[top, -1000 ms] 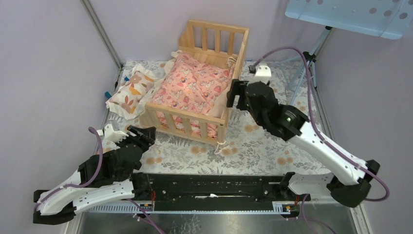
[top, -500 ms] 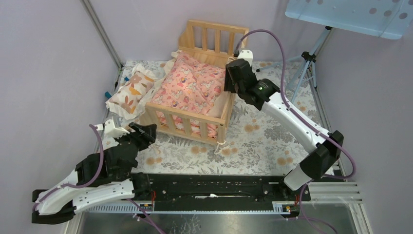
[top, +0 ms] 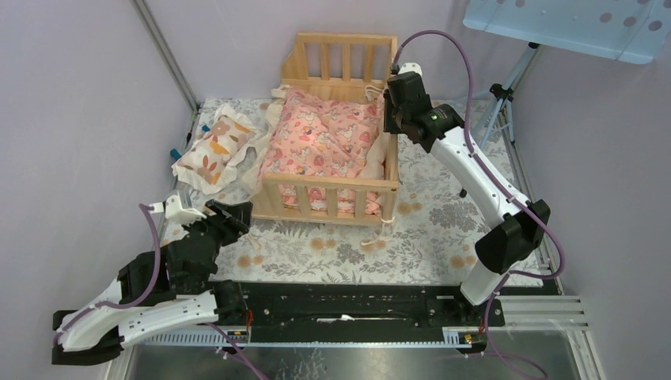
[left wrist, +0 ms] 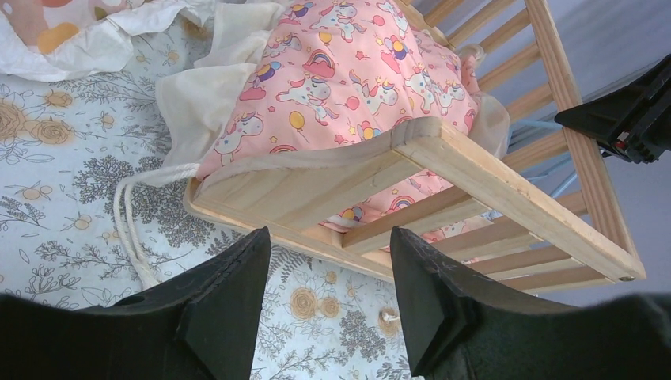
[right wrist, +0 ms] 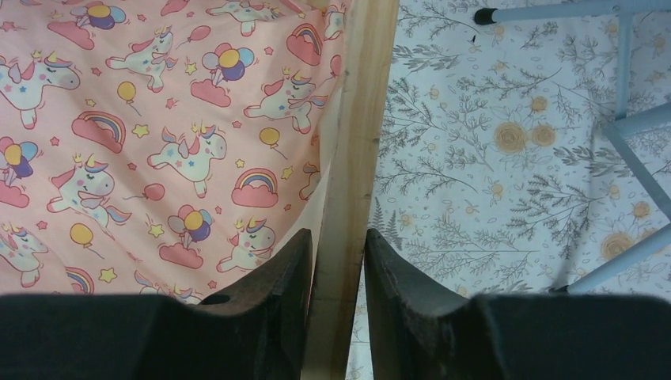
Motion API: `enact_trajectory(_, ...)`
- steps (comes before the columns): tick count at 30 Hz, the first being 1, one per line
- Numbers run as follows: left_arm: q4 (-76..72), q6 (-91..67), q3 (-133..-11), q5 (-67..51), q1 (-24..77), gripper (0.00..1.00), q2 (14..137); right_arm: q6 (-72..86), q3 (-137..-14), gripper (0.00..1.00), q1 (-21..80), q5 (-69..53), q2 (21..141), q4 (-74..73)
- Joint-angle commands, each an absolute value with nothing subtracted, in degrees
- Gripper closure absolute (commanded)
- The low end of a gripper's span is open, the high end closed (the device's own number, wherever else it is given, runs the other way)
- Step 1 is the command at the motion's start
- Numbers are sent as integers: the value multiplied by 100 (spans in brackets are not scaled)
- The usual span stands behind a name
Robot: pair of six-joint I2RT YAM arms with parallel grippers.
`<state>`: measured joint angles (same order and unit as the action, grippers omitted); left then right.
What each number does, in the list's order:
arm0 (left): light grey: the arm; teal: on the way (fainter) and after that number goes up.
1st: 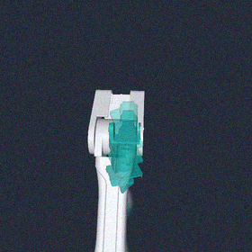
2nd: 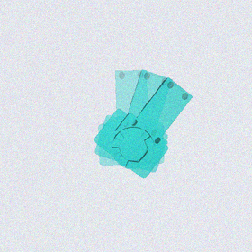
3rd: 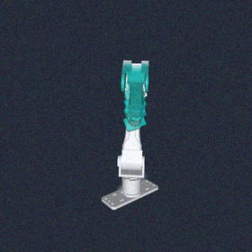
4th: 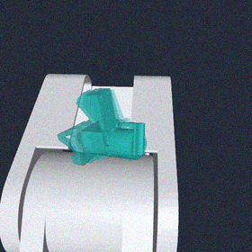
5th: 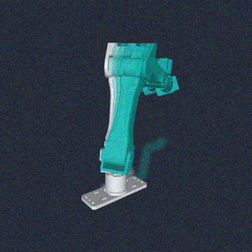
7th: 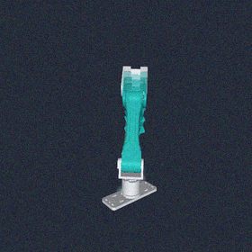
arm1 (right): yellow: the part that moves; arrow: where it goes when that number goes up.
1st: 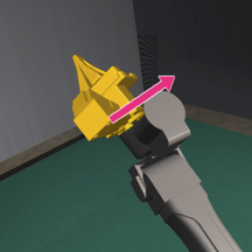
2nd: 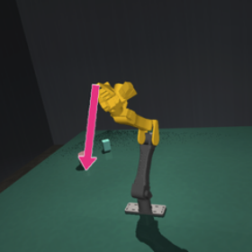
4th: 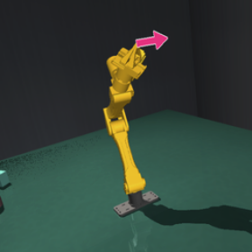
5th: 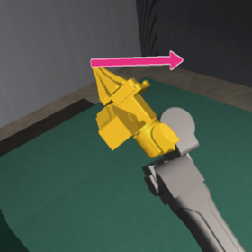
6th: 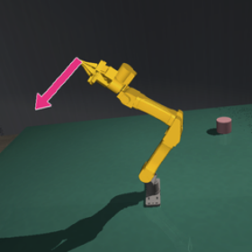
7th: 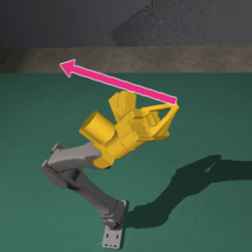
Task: Set up the pet bed
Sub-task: Adjust the bed frame at the center of the board.
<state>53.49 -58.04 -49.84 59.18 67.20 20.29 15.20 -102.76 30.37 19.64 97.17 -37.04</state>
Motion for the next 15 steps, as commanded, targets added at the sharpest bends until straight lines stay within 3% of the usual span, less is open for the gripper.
enact_trajectory(1,5236,-5771,-5086,5923,6706,39,2105,903,-10307,100,2984,1484,9754,-3515)
enact_trajectory(9,5217,-5641,-5175,5701,6706,39,2396,50,-10094,100,2379,1293,9637,-2935)
enact_trajectory(15,5208,-5839,-4924,5425,6706,40,2360,-634,-9281,100,1808,639,9099,-2318)
